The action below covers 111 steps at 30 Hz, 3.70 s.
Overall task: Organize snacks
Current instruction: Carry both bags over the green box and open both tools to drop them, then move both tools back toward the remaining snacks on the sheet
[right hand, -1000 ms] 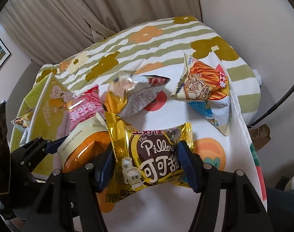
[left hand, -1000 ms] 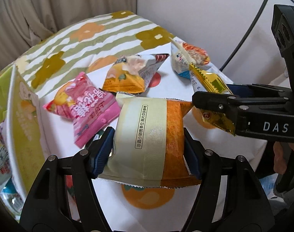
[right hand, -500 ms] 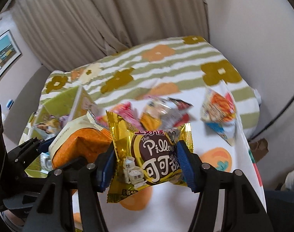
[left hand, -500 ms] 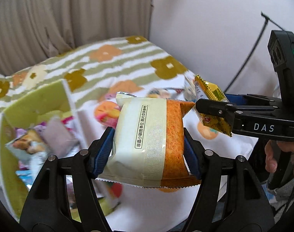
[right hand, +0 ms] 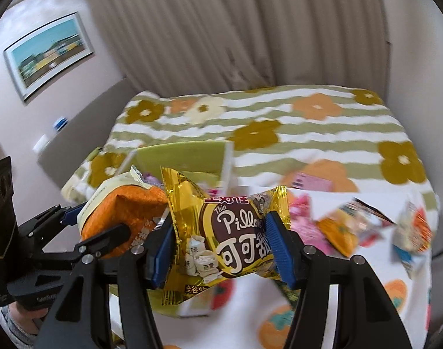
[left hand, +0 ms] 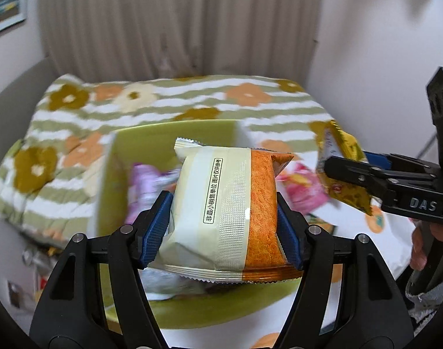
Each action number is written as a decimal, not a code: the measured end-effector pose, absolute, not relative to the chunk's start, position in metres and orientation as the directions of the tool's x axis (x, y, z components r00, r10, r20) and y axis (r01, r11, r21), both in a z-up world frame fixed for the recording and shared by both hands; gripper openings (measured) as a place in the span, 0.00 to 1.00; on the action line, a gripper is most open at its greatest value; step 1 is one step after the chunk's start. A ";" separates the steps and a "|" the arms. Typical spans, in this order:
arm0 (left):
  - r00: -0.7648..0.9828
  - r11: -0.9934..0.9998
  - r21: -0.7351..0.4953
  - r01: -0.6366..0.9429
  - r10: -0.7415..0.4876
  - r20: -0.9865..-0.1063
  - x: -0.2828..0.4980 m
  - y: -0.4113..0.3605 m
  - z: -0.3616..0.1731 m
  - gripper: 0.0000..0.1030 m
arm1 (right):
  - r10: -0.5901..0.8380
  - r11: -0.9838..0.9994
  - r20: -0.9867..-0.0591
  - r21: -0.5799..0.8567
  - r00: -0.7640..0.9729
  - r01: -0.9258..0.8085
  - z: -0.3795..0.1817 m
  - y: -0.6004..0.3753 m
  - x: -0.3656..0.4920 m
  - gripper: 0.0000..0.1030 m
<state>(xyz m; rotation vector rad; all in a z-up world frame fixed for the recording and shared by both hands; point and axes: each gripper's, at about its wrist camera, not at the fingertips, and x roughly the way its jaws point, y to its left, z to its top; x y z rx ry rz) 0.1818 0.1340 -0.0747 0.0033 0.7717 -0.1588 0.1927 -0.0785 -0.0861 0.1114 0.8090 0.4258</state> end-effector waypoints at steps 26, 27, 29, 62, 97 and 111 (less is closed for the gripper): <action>0.629 0.988 -0.140 -0.061 -0.071 -0.774 0.155 0.254 -0.123 1.00 | 0.426 0.876 -0.757 0.209 0.495 -0.434 -0.116 0.028 0.182 0.54; 0.632 0.989 -0.140 -0.058 -0.072 -0.771 0.154 0.256 -0.122 1.00 | 0.423 0.876 -0.762 0.208 0.490 -0.435 -0.118 0.031 0.183 0.54; 0.635 0.990 -0.132 -0.057 -0.066 -0.770 0.153 0.259 -0.121 1.00 | 0.413 0.878 -0.776 0.202 0.476 -0.433 -0.122 0.037 0.186 0.54; 0.690 0.981 -0.152 -0.117 -0.030 -0.723 0.127 0.222 -0.087 1.00 | 0.390 0.891 -0.769 0.175 0.507 -0.419 -0.113 0.012 0.160 0.93; 0.598 0.981 -0.184 -0.069 -0.107 -0.795 0.238 -0.082 -0.132 1.00 | 0.393 0.918 -0.716 0.335 0.576 -0.211 -0.114 -0.299 0.226 1.00; 0.439 0.975 -0.208 -0.083 -0.152 -0.886 0.316 -0.085 -0.226 1.00 | 0.403 0.869 -0.803 0.486 0.439 0.093 -0.204 -0.289 0.290 1.00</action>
